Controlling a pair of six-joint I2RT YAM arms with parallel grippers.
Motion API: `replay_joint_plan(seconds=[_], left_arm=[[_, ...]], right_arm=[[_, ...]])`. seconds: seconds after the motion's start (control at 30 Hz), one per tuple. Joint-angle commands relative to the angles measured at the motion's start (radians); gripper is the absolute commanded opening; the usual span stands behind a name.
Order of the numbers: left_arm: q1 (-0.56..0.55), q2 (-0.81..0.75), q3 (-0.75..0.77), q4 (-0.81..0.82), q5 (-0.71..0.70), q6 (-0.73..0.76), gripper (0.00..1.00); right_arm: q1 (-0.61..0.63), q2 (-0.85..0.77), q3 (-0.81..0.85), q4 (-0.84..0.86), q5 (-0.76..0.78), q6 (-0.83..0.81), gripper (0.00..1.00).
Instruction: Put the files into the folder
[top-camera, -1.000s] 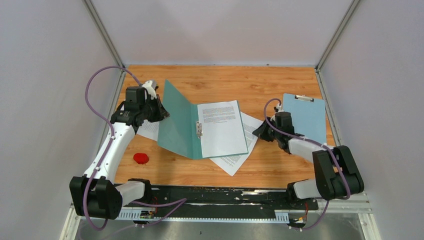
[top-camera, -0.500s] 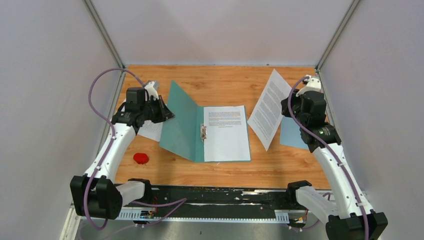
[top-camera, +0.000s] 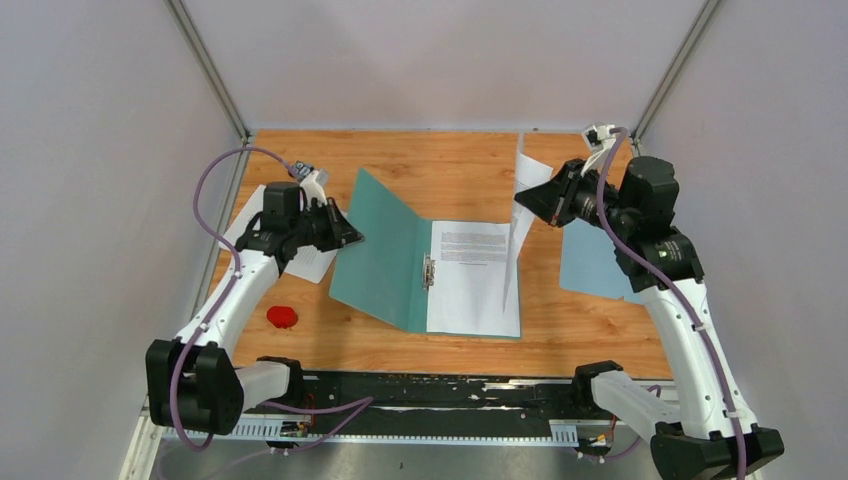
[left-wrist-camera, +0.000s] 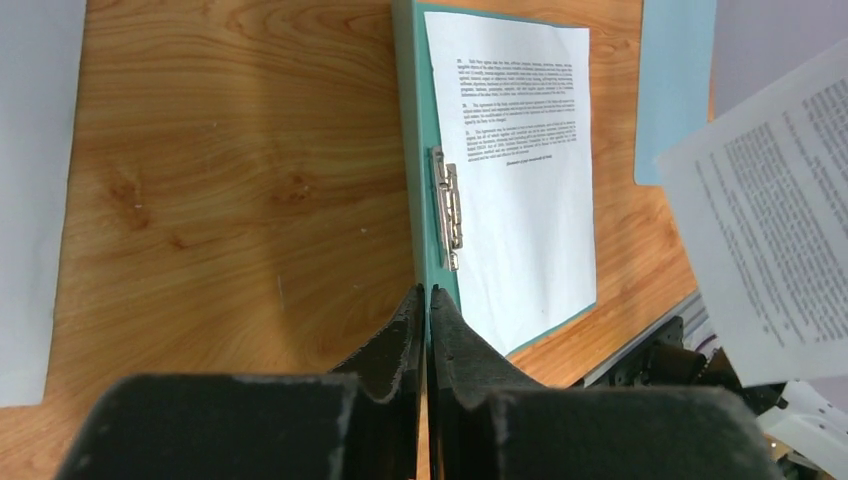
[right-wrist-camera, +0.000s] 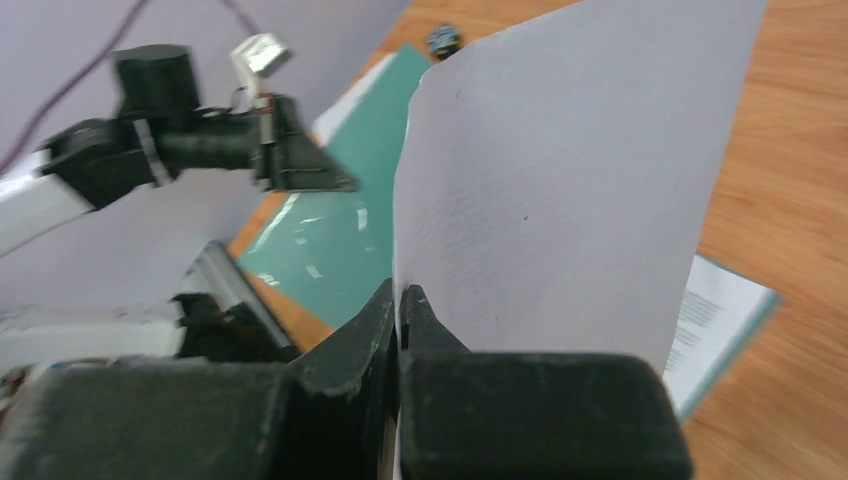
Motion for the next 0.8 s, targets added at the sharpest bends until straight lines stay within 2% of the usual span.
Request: replay_joint_plan(seconds=[0.0, 0.07, 0.17, 0.27, 0.37, 0.47, 0.6, 0.77], left_arm=[[-0.011, 0.003, -0.03, 0.107, 0.067, -0.044, 0.16], [-0.011, 0.014, -0.033, 0.112, 0.089, -0.04, 0.25], [-0.01, 0.041, -0.005, 0.07, 0.104, 0.007, 0.39], [-0.011, 0.077, 0.04, 0.016, 0.096, 0.061, 0.47], [-0.01, 0.111, 0.075, -0.013, 0.08, 0.095, 0.53], [-0.011, 0.146, 0.095, -0.031, 0.043, 0.119, 0.54], [-0.01, 0.198, 0.105, -0.048, 0.022, 0.138, 0.54], [-0.01, 0.211, 0.076, -0.013, 0.037, 0.123, 0.54]], right_arm=[[-0.001, -0.005, -0.094, 0.294, -0.361, 0.229, 0.0], [-0.001, 0.005, -0.142, 0.395, -0.4, 0.291, 0.0], [-0.002, 0.032, -0.177, 0.381, -0.377, 0.244, 0.0], [-0.01, 0.074, -0.231, 0.335, -0.304, 0.136, 0.0], [-0.02, 0.152, -0.296, 0.378, -0.249, 0.073, 0.0], [-0.024, 0.262, -0.335, 0.448, -0.245, 0.048, 0.0], [-0.026, 0.376, -0.329, 0.461, -0.19, -0.014, 0.0], [-0.027, 0.41, -0.348, 0.525, -0.168, -0.042, 0.0]])
